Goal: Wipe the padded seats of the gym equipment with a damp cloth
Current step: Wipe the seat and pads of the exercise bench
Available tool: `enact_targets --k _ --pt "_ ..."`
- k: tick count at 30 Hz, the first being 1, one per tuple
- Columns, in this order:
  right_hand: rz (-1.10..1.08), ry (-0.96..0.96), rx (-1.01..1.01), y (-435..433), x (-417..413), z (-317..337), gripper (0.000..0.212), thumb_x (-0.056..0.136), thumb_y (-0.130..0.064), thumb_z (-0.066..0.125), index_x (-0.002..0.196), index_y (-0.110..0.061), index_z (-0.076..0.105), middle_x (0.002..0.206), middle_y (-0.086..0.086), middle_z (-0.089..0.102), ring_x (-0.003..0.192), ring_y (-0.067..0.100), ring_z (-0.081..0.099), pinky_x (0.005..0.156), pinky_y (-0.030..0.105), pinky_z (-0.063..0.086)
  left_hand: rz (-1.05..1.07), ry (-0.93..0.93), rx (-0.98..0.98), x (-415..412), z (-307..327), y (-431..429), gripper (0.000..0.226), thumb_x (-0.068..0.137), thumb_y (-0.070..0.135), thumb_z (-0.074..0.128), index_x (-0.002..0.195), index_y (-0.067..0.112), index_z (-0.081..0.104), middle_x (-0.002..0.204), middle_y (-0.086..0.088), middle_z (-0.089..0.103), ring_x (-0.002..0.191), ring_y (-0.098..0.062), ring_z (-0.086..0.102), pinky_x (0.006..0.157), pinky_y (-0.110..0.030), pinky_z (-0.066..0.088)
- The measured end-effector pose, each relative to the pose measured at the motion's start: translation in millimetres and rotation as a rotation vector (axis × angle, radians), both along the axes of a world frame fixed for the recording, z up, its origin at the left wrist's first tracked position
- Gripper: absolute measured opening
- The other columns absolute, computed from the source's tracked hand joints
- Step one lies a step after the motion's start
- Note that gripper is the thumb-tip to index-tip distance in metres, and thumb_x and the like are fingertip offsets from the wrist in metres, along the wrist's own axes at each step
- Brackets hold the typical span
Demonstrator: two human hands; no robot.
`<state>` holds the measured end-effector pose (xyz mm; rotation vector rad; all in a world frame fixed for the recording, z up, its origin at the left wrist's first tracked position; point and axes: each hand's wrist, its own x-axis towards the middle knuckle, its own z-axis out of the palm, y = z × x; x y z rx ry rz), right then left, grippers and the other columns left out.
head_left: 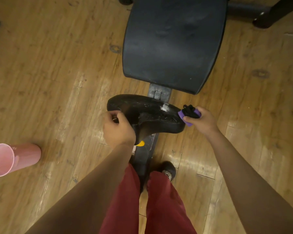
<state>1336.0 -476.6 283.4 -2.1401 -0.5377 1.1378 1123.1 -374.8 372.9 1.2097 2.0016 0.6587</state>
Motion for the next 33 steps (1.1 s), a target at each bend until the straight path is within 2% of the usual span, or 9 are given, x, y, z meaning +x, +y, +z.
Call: enact_targets --k 2,5,12,14,18,21,24,29,33 --pt "-0.025 -0.036 0.026 -3.0 -12.0 7.8 0.028 0.075 -0.018 0.078 0.085 -0.002 0.056 0.075 -0.003 0.057 0.071 0.015 0.054 0.062 0.029 0.041 -0.006 0.016 0.012 -1.7 -3.0 0.0 0.014 0.091 0.032 0.045 0.092 0.028 0.058 0.088 0.011 0.061 0.081 -0.011 0.057 0.073 -0.037 0.047" --pt "-0.011 -0.137 0.009 -0.7 -28.6 21.4 0.023 0.077 -0.019 0.077 0.08 -0.013 0.055 0.075 -0.009 0.058 0.073 0.012 0.057 0.064 0.03 0.045 -0.02 0.025 0.022 -2.4 -5.1 -0.3 0.014 0.09 0.034 0.044 0.091 0.029 0.057 0.09 0.009 0.062 0.084 -0.014 0.059 0.079 -0.043 0.052" --pt "0.047 -0.202 0.058 27.7 -70.6 46.5 0.02 0.08 -0.024 0.075 0.093 -0.019 0.06 0.095 -0.005 0.066 0.088 0.012 0.061 0.066 0.022 0.047 -0.027 0.038 0.021 -3.1 -7.1 -0.3 0.012 0.09 0.035 0.043 0.087 0.032 0.054 0.092 0.008 0.063 0.084 -0.015 0.059 0.08 -0.045 0.052" --pt "0.029 -0.181 0.089 36.7 -78.9 49.5 0.022 0.08 -0.024 0.075 0.095 -0.018 0.062 0.096 -0.004 0.068 0.09 0.014 0.063 0.07 0.024 0.05 -0.033 0.038 0.02 -4.1 -7.4 -0.4 0.013 0.089 0.036 0.041 0.087 0.035 0.054 0.093 0.009 0.063 0.084 -0.014 0.059 0.08 -0.047 0.053" --pt "0.014 -0.116 0.143 48.8 -89.3 60.9 0.022 0.079 -0.025 0.076 0.091 -0.017 0.06 0.09 -0.006 0.065 0.086 0.011 0.061 0.066 0.016 0.044 -0.042 0.026 0.039 -4.4 -9.4 0.3 0.021 0.084 0.039 0.037 0.09 0.032 0.056 0.097 0.005 0.064 0.089 -0.017 0.06 0.08 -0.048 0.052" --pt "0.038 -0.066 0.203 53.8 -100.4 77.2 0.022 0.079 -0.024 0.076 0.094 -0.015 0.063 0.093 -0.006 0.067 0.088 0.009 0.063 0.076 0.027 0.054 -0.045 0.012 0.054 -6.8 -12.0 2.0 0.026 0.081 0.041 0.035 0.091 0.031 0.057 0.097 0.004 0.064 0.09 -0.018 0.06 0.08 -0.05 0.052" --pt "0.076 -0.04 0.259 53.4 -110.3 93.1 0.02 0.078 -0.024 0.077 0.086 -0.014 0.061 0.083 -0.007 0.067 0.079 0.006 0.062 0.073 0.032 0.055 -0.052 -0.004 0.065 -9.3 -13.9 2.0 0.029 0.083 0.038 0.035 0.094 0.027 0.059 0.097 0.004 0.064 0.088 -0.017 0.059 0.079 -0.048 0.051" --pt "0.056 0.123 0.298 45.0 -114.1 99.4 0.023 0.075 -0.024 0.079 0.085 -0.012 0.063 0.082 -0.002 0.069 0.08 0.014 0.065 0.076 0.042 0.055 -0.076 -0.011 0.105 -10.0 -13.7 1.6 0.03 0.083 0.032 0.033 0.094 0.023 0.06 0.1 0.004 0.063 0.089 -0.014 0.056 0.079 -0.039 0.046" --pt "-0.02 0.088 0.315 45.4 -120.4 91.0 0.027 0.074 -0.023 0.079 0.083 -0.007 0.06 0.08 0.002 0.067 0.078 0.017 0.064 0.069 0.036 0.053 -0.107 -0.008 0.109 -13.0 -14.7 1.8 0.028 0.084 0.03 0.034 0.093 0.023 0.059 0.101 0.004 0.062 0.089 -0.012 0.055 0.078 -0.036 0.045"
